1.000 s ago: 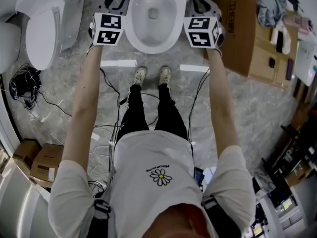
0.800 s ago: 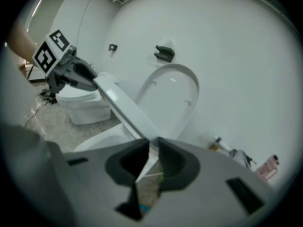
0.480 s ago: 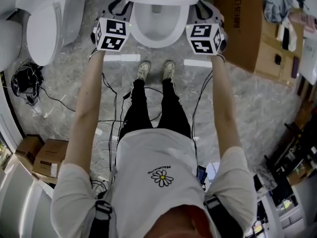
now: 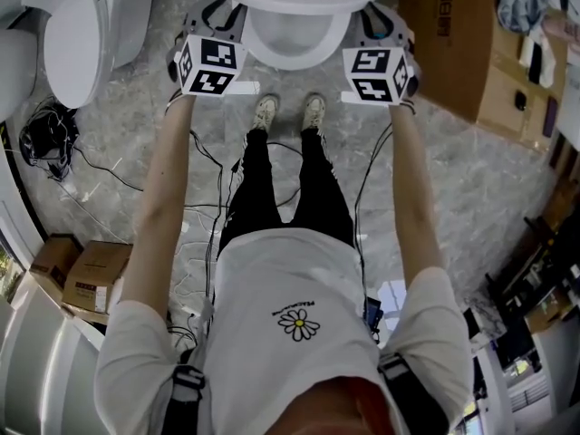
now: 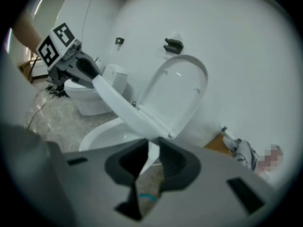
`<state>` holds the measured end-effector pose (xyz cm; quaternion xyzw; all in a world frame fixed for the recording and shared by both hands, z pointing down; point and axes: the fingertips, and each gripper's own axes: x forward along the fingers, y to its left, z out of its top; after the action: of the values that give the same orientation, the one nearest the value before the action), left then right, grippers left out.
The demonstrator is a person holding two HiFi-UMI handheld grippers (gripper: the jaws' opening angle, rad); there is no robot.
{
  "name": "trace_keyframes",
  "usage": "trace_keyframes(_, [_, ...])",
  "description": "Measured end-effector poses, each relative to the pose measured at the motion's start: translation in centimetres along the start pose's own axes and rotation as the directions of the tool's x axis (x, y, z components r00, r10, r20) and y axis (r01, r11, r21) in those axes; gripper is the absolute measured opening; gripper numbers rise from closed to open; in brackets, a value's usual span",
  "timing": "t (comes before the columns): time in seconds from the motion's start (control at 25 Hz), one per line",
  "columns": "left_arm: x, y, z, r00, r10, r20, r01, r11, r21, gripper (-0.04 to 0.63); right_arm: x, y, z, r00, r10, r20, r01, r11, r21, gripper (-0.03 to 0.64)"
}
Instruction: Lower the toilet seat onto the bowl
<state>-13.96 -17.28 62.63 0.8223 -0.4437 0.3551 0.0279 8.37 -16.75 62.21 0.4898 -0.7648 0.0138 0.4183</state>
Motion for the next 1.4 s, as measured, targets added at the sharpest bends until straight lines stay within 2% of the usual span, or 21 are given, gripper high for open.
trace_keyframes(0.68, [0.1,-4.5,-6.5,0.992,-0.083,-0.095,0.087,0.996,0.032,0.129,0.4,5.1,-5.9,0.989,0.098,-0.109,-0.1,0.995,-0.019,0.098])
trace_keyframes(1.04, [0.7,-6.9,-10.7,0.975,-0.149,-0.165,0.154,0.988,0.015,0.129,1.2,8.1,-9.5,0.972,0.158,-0.175,-0.161,0.987,-0.003,0.101])
trace_keyframes(1.4, [2.1,-9.0,-14.6,0.958,-0.179,-0.224,0.183,0.983,-0.005,0.127,2.4,10.6,-13.0,0.945,0.228,-0.233,-0.24,0.97,-0.027,0.103])
